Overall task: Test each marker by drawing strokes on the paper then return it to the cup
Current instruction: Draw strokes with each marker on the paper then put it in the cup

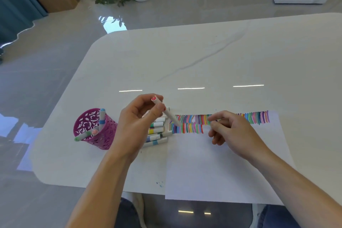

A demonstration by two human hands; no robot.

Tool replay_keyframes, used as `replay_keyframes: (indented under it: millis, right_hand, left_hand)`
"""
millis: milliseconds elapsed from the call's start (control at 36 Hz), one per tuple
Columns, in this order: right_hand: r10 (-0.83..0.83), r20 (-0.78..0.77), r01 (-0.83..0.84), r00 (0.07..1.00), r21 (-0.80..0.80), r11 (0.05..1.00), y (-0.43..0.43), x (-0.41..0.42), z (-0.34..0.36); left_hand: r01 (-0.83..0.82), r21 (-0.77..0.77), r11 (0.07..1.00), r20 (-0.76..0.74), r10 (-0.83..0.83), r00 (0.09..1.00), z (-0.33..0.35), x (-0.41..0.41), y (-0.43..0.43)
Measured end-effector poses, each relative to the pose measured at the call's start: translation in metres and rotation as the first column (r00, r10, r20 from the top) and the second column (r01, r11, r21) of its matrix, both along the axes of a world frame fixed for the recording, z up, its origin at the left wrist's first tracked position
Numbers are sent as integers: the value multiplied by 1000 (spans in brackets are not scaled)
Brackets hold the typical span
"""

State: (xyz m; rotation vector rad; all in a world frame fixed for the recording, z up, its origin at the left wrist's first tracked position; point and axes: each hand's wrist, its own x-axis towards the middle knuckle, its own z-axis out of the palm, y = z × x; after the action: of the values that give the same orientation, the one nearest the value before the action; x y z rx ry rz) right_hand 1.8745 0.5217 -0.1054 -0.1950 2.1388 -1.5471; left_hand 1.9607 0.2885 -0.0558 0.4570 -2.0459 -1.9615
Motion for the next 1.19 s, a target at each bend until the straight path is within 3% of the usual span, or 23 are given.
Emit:
replay_keyframes:
  millis: [194,333,500,611,1194]
  right_hand:
    - [-3,-21,7,1000,162,987,-3,4,-13]
    - [16,-56,-4,998,207,978,-6,6,-13]
    - [34,-90,-12,995,241,970,-8,9,-12]
    - [38,-89,-14,995,253,967,-8,8,-11]
    - [76,-128,-34,989,302,953,-8,9,-8]
  left_hand:
    - [-127,-271,954,-107,101,989,8,6,-4]
    - [-275,-559,782,-245,160,956,20,17,-9]
    - [-477,-639,604,-406,262,876,29,29,-18]
    - [-558,-613,558,-442,343,829,33,33,-27]
    - [-410,-758,507,-73,559,826,12,47,-60]
